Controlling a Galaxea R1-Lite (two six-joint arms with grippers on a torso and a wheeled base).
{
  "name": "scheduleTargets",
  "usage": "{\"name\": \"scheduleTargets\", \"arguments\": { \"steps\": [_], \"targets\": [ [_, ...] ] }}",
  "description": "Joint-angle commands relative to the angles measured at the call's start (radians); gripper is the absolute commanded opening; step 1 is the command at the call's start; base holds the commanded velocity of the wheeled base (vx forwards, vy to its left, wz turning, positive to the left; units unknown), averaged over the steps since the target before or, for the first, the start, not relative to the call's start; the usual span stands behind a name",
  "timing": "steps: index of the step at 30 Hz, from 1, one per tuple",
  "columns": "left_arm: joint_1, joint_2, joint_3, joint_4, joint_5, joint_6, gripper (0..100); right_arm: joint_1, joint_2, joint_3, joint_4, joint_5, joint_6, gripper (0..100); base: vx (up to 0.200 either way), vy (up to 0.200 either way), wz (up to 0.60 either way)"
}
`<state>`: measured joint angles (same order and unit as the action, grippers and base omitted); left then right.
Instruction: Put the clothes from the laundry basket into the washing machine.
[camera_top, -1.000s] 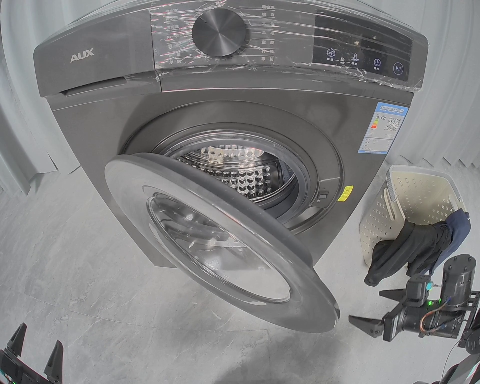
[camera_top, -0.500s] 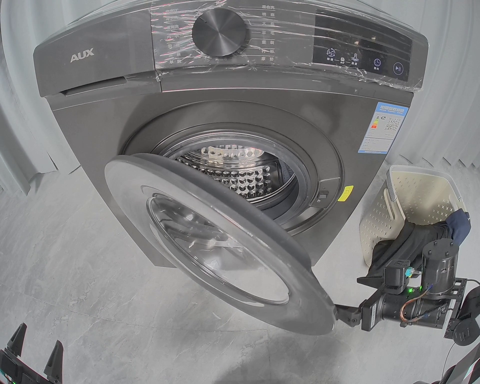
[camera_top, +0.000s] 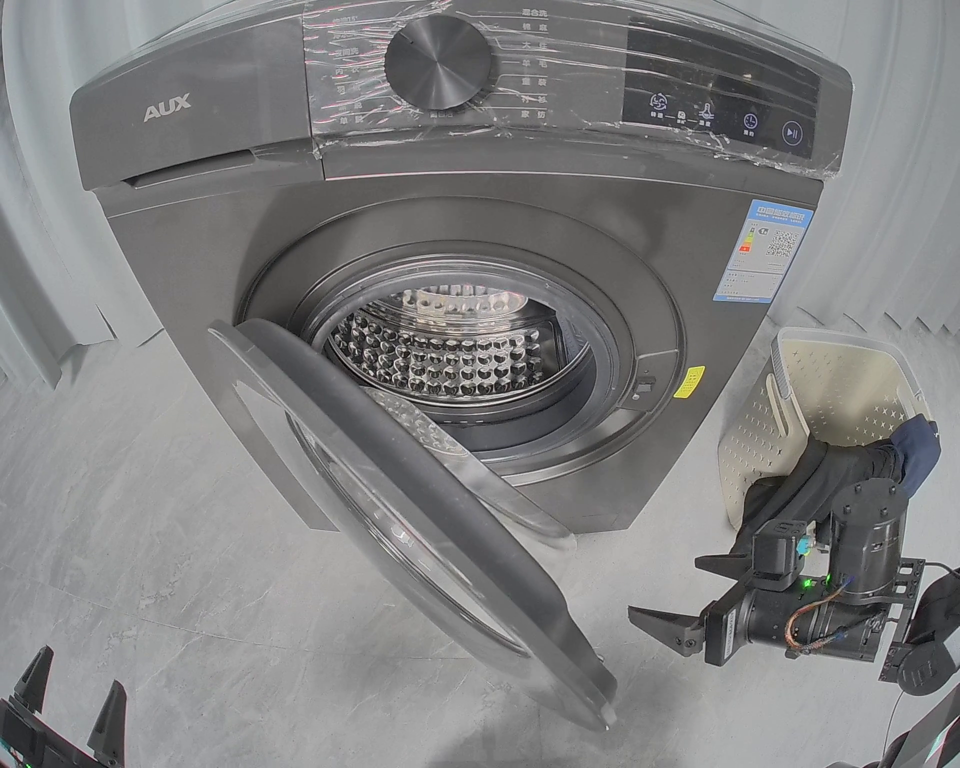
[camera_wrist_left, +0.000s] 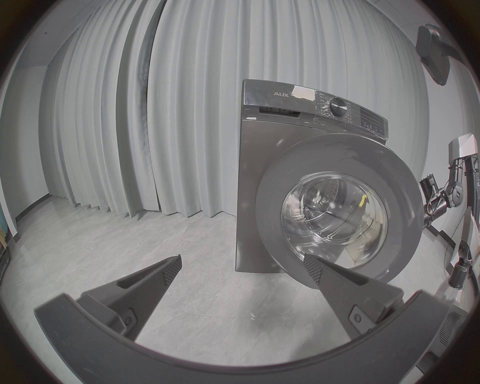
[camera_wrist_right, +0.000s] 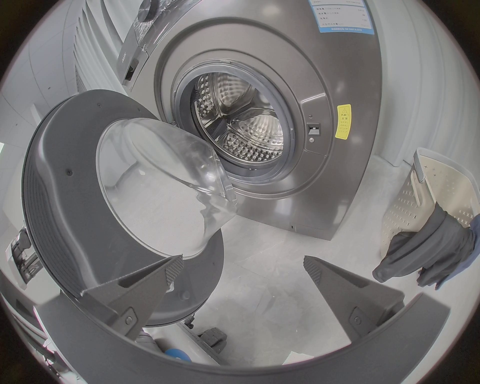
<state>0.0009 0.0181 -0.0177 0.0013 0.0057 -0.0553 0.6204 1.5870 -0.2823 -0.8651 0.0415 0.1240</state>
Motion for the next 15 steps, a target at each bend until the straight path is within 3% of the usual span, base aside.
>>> {"name": "scheduleTargets", "arguments": {
  "steps": [1,9,12,15],
  "targets": [
    [-0.001,-0.017,0.016,0.0,0.0,0.0,100,0.013,0.053,-0.034,0.0,-0.002,0.002,100,-0.2,0.0,0.0],
    [0.001,-0.017,0.016,0.0,0.0,0.0,100,0.091,0.108,-0.07,-0.048,0.0,0.011,100,-0.025,0.0,0.0],
    [0.001,-0.017,0.016,0.0,0.0,0.0,100,0.159,0.125,-0.064,-0.101,0.0,0.049,100,0.0,0.0,0.0],
    [0.001,-0.017,0.016,0.0,0.0,-0.001,100,0.174,0.125,-0.06,-0.117,-0.002,0.063,100,0.0,0.0,0.0]
  ]
}}
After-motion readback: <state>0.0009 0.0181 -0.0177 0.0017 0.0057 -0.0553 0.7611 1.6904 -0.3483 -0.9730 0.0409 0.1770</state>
